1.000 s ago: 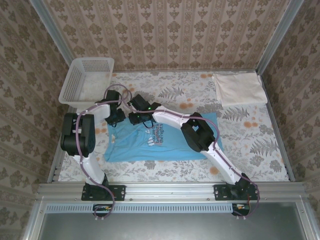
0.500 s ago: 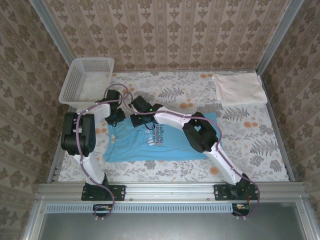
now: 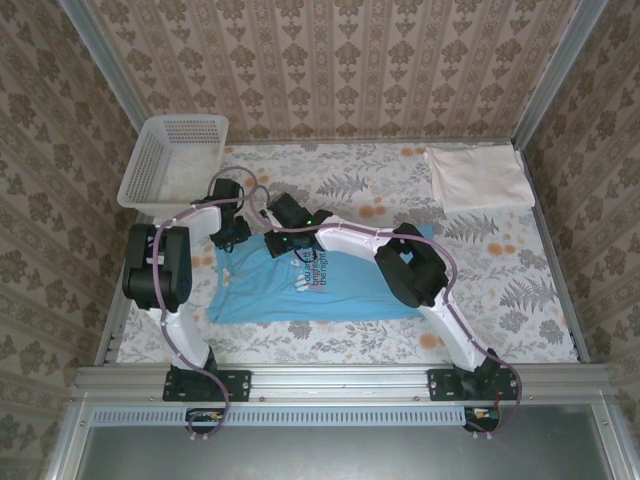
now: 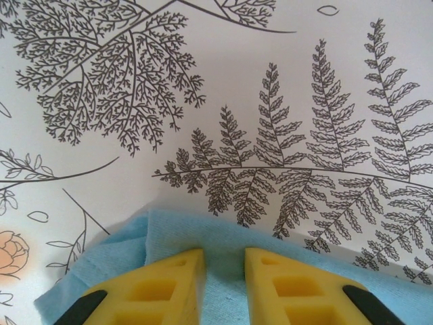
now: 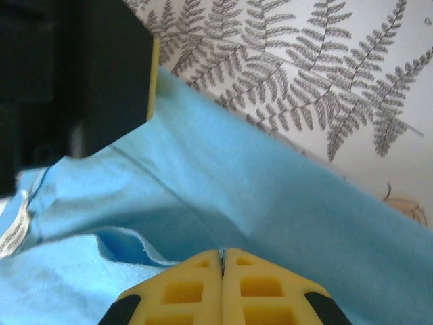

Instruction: Fold and stack the t-shirts

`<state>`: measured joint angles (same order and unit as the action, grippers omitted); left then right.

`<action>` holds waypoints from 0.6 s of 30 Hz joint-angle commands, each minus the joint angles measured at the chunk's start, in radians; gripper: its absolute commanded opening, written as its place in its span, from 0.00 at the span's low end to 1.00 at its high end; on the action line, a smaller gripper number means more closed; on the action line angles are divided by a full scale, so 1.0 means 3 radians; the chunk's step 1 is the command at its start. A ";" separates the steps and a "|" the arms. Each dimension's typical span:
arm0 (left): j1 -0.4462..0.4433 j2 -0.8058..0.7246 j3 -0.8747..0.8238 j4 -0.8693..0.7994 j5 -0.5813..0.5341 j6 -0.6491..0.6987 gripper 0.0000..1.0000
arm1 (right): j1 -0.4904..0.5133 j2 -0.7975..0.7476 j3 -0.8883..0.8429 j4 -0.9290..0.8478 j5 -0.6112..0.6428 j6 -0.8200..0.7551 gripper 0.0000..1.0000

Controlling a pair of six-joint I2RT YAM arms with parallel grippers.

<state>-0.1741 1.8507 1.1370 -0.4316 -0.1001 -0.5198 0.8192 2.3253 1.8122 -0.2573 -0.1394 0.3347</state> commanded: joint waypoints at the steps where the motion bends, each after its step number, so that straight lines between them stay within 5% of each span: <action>1: 0.0036 0.0109 0.0039 -0.0095 -0.0024 -0.0038 0.23 | 0.0028 -0.0358 -0.0244 0.0116 -0.0201 -0.0082 0.02; 18: 0.0033 0.0134 0.0050 -0.0101 0.0026 -0.0021 0.23 | 0.0030 -0.0781 -0.1225 0.0050 -0.0527 -0.0227 0.06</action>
<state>-0.1741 1.8526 1.1397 -0.4320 -0.0994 -0.5198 0.8207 2.1345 1.4860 -0.2298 -0.2638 0.2825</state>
